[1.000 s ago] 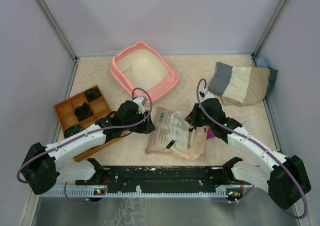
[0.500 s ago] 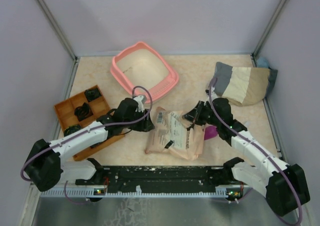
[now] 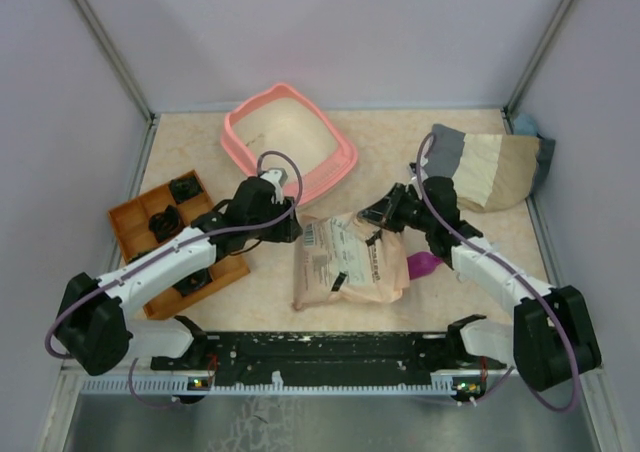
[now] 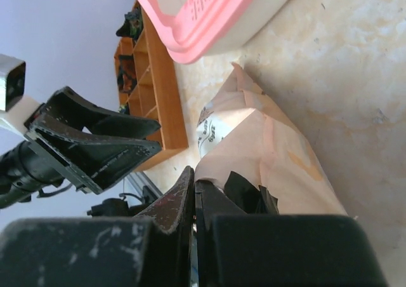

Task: Fill the litter box with clean litter
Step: Open the cat litter bag at the center of the board.

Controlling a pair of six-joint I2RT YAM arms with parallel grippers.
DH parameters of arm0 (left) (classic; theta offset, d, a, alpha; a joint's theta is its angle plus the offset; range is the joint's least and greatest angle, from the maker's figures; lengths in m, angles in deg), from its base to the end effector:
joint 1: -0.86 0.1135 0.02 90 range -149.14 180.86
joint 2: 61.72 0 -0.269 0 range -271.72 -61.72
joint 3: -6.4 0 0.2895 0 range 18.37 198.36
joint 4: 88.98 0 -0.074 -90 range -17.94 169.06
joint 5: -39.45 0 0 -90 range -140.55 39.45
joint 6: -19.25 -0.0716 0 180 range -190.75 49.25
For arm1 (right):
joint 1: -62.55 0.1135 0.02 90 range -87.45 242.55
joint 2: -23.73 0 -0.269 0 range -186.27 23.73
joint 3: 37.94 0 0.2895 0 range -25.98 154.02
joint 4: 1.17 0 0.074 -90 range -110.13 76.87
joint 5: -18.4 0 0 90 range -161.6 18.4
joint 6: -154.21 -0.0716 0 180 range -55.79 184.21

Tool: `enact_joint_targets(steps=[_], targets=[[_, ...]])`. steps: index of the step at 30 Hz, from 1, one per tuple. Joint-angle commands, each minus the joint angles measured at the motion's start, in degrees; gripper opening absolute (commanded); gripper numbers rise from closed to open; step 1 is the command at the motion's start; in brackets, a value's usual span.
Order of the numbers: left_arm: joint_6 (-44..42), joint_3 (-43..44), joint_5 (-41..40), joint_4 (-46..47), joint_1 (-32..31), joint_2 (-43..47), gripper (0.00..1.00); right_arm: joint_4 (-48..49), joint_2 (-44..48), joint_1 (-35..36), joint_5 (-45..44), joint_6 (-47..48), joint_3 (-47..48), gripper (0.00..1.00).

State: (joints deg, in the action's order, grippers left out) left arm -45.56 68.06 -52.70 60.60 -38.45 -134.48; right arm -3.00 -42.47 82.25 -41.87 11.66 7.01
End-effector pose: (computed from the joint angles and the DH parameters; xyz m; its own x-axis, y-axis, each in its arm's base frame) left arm 0.2596 -0.2091 0.2182 -0.7243 0.0434 -0.6881 0.3349 0.8945 -0.2962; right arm 0.2766 0.1368 0.2013 -0.7978 0.4466 -0.4051 -0.1462 0.5085 0.8486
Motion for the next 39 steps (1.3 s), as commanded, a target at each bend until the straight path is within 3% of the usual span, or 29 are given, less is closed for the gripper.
enact_joint_targets(steps=[1, 5, 7, 13, 19, 25, 26, 29, 32, 36, 39], targets=[[-1.95, 2.29, -0.04, -1.06, 1.25, 0.06, 0.56, 1.57, -0.97, -0.41, -1.64, 0.98, 8.81, 0.00], [2.00, 1.04, 1.86, -1.64, 1.17, 1.38, 0.55, -5.77, -1.52, -3.61, -0.46, 9.74, 7.51, 0.00], [3.42, -3.11, 4.18, 1.69, 1.17, 2.71, 0.55, -14.34, -3.04, -6.13, 0.03, 16.95, 9.19, 0.00], [5.96, -9.35, 11.26, 9.42, 1.17, 0.80, 0.55, -21.19, -4.11, -12.45, -2.04, 24.56, 11.63, 0.00], [5.98, -8.44, 9.08, 7.96, 1.15, -3.39, 0.53, -22.91, -7.22, -12.59, -7.02, 26.83, 13.84, 0.00], [5.33, -7.25, 8.69, 6.74, 1.16, -2.41, 0.53, -23.33, -5.51, -12.77, -6.44, 25.57, 14.93, 0.00], [5.20, -6.84, 9.01, 6.64, 1.17, -2.01, 0.53, -23.91, -4.72, -12.77, -6.40, 25.99, 15.23, 0.02], [4.91, -5.93, 9.67, 7.17, 0.50, -0.15, 0.54, -27.76, -3.23, -12.72, -7.34, 28.02, 16.39, 0.22], [4.13, -5.08, 8.47, 6.98, -1.63, 1.34, 0.54, -31.72, -1.62, -12.72, -8.97, 28.99, 15.65, 0.36], [2.94, -3.23, 8.65, 5.71, -3.83, -0.09, 0.54, -32.71, 2.47, -12.70, -10.23, 29.19, 12.87, 0.50], [2.90, -2.52, 8.78, 5.47, -3.93, -2.60, 0.56, -31.86, 1.51, -12.68, -7.84, 31.77, 12.43, 0.52]])
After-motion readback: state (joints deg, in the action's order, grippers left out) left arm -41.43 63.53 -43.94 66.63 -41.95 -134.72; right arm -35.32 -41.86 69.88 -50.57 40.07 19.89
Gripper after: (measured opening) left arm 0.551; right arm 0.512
